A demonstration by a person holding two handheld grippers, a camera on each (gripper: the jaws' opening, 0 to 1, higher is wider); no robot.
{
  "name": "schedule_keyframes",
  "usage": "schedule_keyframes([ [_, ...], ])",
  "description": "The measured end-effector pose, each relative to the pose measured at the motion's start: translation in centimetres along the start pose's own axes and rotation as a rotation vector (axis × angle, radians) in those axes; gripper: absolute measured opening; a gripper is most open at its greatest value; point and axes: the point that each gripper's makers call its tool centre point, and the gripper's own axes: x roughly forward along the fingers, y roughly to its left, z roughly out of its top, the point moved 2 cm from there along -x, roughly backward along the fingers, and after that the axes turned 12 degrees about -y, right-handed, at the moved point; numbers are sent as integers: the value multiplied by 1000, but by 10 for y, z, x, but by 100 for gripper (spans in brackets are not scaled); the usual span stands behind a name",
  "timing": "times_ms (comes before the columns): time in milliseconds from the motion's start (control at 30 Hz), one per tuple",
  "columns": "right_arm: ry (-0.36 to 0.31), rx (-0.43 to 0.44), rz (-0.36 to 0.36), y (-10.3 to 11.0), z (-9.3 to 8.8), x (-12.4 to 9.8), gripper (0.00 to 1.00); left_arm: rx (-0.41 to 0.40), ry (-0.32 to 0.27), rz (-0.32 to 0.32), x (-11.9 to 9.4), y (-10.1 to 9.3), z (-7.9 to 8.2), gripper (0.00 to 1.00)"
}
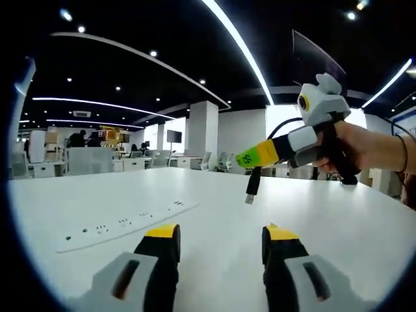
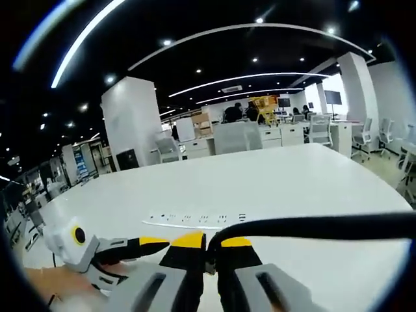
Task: Find the data cable on the table. Grasp the USB connector end of the cable and insert it into the USB port on the table
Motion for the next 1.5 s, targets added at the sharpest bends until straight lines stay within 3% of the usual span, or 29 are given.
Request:
schedule_keyframes([
  [567, 27, -55, 15, -17, 2, 30, 7, 56, -20, -24, 17, -1, 0, 51],
  [967, 48, -121, 39, -22, 7, 73, 7, 72, -40, 13, 39, 17, 1, 50],
  [1500, 66, -205, 60, -38, -4, 121, 7, 107, -56, 16, 62, 35, -1, 47],
])
